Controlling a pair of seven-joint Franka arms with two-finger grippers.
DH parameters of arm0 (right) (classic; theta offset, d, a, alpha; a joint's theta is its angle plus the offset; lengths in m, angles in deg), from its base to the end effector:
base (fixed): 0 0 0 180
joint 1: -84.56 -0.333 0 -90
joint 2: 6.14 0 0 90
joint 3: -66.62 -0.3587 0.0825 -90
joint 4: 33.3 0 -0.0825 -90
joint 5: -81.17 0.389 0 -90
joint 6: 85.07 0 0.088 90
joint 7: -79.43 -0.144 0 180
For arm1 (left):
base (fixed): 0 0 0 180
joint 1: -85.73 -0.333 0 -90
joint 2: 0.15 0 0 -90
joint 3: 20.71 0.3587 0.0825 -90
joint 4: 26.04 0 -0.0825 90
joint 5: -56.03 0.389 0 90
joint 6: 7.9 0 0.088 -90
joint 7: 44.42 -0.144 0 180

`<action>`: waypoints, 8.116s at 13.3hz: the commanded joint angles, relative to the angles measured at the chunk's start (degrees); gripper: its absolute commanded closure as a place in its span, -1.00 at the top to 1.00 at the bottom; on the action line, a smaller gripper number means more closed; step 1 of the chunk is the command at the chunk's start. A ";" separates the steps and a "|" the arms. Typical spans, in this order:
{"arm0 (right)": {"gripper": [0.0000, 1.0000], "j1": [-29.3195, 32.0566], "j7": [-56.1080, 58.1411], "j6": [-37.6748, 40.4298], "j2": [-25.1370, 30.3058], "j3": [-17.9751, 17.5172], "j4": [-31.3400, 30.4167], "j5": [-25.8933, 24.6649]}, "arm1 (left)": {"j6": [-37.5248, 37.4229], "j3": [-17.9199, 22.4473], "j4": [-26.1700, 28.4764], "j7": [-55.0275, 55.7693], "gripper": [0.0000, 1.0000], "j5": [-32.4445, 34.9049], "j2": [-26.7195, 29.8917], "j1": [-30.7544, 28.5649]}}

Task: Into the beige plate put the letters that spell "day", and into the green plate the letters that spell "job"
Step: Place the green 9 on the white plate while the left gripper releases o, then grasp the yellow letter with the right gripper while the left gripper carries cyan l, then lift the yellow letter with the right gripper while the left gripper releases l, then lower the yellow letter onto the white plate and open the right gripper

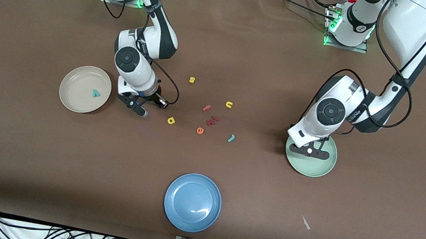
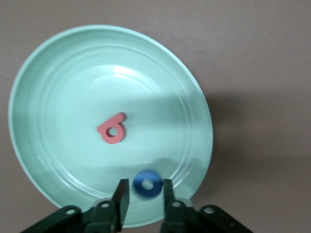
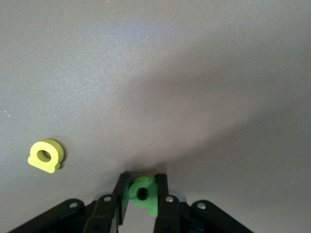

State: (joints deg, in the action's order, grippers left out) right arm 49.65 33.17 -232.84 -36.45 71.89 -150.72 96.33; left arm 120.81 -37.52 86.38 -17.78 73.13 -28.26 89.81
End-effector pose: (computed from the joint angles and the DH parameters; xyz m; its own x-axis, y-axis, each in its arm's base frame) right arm 0.5368 0.3066 0.1736 0.8759 -0.4772 -0.0708 -0.4814 -0.8742 -0.0636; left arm 0.5804 -0.1990 0.2151 0.9881 -0.0775 -0.1329 -0.0952 -0.9866 -0.1326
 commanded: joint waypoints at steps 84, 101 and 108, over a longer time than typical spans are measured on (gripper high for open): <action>-0.72 -4.99 39.66 14.15 -11.98 4.22 25.21 -7.07 | -38.09 -2.71 -33.68 -19.26 1.00 -10.68 13.76 -13.56; -0.02 -3.33 42.13 13.73 8.07 25.58 -4.49 -7.42 | -35.11 11.01 -16.97 -24.53 1.00 -15.69 29.17 -4.87; 1.00 -3.93 38.70 28.45 7.90 24.70 5.67 -6.99 | -35.11 11.01 -16.97 -24.62 1.00 -15.69 29.08 -5.04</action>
State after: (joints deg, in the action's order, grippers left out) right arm 45.72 73.27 -212.00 -29.02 96.93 -150.04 89.19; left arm 85.26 -25.72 69.01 -41.30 56.43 0.38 85.62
